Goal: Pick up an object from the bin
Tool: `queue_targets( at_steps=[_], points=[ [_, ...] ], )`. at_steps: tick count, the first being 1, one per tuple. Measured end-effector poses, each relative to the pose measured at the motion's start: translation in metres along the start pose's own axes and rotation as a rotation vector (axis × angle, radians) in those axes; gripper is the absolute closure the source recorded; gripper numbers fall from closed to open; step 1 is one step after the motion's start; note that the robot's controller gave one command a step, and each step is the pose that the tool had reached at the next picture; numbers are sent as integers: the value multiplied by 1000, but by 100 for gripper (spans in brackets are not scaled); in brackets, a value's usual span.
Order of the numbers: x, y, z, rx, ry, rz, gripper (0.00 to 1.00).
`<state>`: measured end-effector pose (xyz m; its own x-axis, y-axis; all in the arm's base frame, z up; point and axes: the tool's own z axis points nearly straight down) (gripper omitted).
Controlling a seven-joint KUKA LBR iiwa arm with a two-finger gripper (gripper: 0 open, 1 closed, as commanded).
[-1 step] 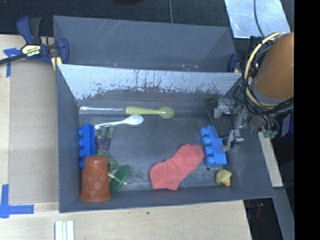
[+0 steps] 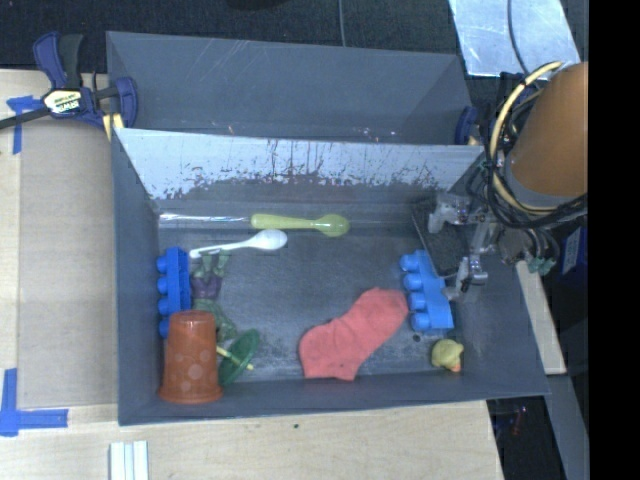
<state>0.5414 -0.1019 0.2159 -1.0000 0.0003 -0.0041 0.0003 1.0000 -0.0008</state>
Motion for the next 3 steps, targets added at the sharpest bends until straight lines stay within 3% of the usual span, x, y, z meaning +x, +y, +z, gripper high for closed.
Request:
queue_targets(
  at_steps=[1,2,3],
  points=[
    [13,11,48,1,-4,-104,0],
    [9,64,95,4,-10,-264,0],
    [19,81,133,4,-5,-412,0]
  ],
)
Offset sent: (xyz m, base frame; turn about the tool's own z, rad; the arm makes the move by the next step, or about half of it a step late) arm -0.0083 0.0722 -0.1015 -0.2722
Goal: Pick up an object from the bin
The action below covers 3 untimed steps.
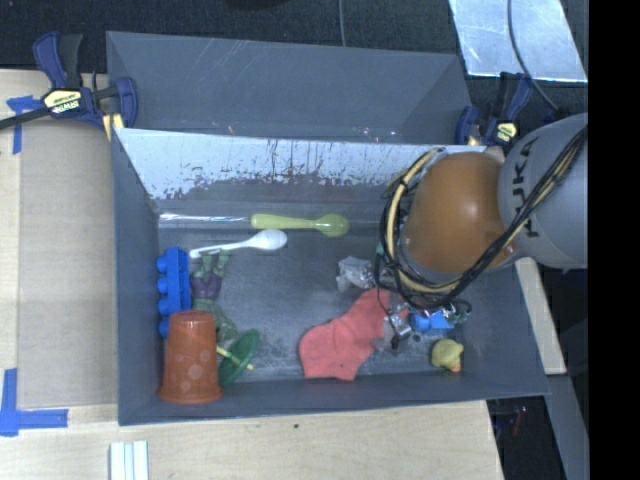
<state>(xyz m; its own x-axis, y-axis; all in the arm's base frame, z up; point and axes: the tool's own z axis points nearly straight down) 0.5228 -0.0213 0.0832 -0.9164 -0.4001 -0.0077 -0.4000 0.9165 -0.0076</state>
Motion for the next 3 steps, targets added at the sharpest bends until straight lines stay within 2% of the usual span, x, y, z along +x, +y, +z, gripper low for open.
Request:
queue_targets(
  at_steps=[1,2,3],
  points=[
    [23,34,12,-1,-7,-72,100],
    [23,34,12,-1,-7,-72,100],
    [-14,39,-55,-2,-4,-91,100]
  ],
)
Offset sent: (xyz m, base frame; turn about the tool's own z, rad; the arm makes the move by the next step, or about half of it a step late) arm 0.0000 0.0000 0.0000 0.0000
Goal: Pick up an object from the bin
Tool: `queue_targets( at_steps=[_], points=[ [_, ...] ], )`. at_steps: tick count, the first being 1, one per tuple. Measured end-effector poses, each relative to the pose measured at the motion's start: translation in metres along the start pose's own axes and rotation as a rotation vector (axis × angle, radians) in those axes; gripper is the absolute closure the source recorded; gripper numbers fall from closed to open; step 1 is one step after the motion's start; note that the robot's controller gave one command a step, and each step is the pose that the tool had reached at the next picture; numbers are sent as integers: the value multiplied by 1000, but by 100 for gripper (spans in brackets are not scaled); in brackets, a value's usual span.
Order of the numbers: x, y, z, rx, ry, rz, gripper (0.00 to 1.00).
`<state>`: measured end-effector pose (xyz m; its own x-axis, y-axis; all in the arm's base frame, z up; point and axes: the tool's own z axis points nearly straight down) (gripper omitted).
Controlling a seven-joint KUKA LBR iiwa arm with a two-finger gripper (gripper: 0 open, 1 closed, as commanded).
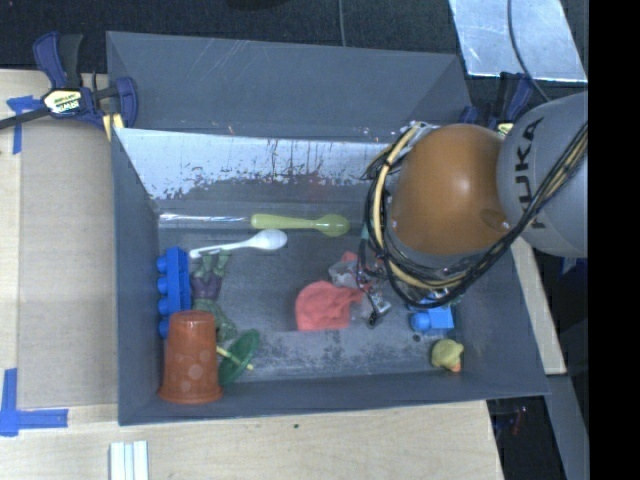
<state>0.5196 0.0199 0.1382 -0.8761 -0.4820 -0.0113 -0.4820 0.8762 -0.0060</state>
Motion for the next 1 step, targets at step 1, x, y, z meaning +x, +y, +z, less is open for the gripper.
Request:
queue_targets(
  at_steps=[1],
  points=[
    [11,7,-75,-3,7,-14,100]
  ],
)
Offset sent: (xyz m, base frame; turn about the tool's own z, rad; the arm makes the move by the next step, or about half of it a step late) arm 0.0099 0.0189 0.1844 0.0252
